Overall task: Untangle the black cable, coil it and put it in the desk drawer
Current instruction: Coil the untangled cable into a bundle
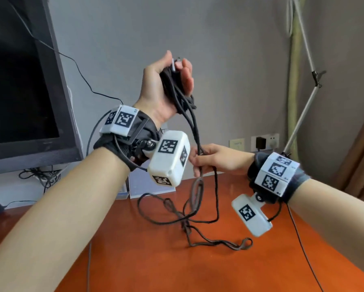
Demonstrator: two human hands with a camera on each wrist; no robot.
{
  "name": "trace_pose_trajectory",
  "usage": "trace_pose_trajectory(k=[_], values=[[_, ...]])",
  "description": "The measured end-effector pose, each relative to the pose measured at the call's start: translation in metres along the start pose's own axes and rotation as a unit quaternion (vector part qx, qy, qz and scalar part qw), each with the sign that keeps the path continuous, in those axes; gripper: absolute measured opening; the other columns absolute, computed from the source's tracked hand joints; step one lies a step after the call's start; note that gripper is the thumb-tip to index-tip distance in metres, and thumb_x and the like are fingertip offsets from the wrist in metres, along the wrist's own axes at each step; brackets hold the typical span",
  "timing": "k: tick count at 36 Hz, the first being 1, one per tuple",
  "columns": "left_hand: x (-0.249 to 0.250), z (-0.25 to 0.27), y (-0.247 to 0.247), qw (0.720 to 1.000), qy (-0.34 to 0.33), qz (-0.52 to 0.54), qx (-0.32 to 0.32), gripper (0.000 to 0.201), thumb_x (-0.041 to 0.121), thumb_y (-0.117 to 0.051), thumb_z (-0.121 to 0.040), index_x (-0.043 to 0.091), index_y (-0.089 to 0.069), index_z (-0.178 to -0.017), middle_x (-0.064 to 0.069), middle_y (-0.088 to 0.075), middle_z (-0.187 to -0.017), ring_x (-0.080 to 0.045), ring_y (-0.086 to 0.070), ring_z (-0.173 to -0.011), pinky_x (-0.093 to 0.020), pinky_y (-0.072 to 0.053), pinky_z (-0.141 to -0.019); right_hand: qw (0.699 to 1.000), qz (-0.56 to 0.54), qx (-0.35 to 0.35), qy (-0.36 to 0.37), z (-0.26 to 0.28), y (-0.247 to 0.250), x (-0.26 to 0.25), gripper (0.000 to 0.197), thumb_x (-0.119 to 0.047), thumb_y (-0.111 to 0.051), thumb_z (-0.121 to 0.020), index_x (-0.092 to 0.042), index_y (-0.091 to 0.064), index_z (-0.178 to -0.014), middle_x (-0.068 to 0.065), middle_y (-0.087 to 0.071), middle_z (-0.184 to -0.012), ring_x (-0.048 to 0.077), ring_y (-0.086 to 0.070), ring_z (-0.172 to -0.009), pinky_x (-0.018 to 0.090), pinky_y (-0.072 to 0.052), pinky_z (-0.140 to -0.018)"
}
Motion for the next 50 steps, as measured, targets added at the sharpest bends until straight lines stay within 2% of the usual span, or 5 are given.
trace_pose_trajectory(k=[10,26,29,38,50], values=[[-0.123,0.102,-0.019,0.748,0.464,-0.188,-0.434,0.029,0.030,-0.059,-0.087,0.006,-0.043,-0.088,-0.008,-0.062,-0.066,-0.011,-0.057,-0.044,-0.025,-0.035,-0.042,0.996,0.040,0.005,-0.081,0.011,0.058,0.018,0.042,-0.011,-0.067,-0.065,0.017,-0.061,-0.096,0.027,-0.068,-0.098,0.022,-0.066,-0.094,0.021,-0.052,-0.085],[-0.097,0.067,0.103,0.324,0.317,-0.887,-0.091,0.041,0.037,-0.052,-0.091,0.012,-0.049,-0.059,-0.001,-0.049,-0.054,-0.016,-0.044,-0.049,-0.023,-0.035,-0.053,0.859,0.486,0.082,-0.136,0.029,0.075,0.024,0.013,-0.029,-0.058,-0.084,-0.021,-0.058,-0.075,0.000,-0.055,-0.073,0.021,-0.052,-0.071,0.028,-0.038,-0.062],[-0.080,0.046,0.112,0.395,0.207,-0.895,-0.007,0.042,0.043,-0.050,-0.089,0.016,-0.056,-0.058,0.004,-0.059,-0.054,-0.016,-0.057,-0.055,-0.023,-0.040,-0.058,0.849,0.503,0.121,-0.108,0.024,0.063,0.023,0.014,-0.031,-0.057,-0.084,-0.017,-0.059,-0.083,0.002,-0.057,-0.079,0.024,-0.054,-0.079,0.030,-0.043,-0.067],[-0.088,0.026,0.114,0.913,0.084,-0.373,0.141,0.040,0.021,-0.044,-0.098,0.017,-0.067,-0.066,-0.007,-0.066,-0.078,-0.020,-0.063,-0.074,-0.025,-0.049,-0.067,0.932,0.338,0.126,-0.029,0.002,0.019,0.025,0.030,-0.016,-0.060,-0.083,-0.019,-0.055,-0.113,0.004,-0.044,-0.114,0.024,-0.037,-0.108,0.033,-0.033,-0.096],[-0.105,0.024,0.109,0.955,0.085,-0.182,0.217,0.024,0.006,-0.049,-0.093,0.013,-0.048,-0.070,0.002,-0.050,-0.070,-0.010,-0.067,-0.061,-0.028,-0.047,-0.061,0.966,0.202,0.161,-0.014,0.005,0.003,0.035,0.063,-0.013,-0.063,-0.087,-0.012,-0.031,-0.141,0.007,-0.034,-0.124,0.016,-0.039,-0.112,0.018,-0.030,-0.092]])
Point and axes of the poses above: each hand's wrist, its own z-axis away from the middle knuckle, its own y-axis out of the back of the hand, x = y × z, the point moved 9 cm from there along -z, towards the middle knuckle
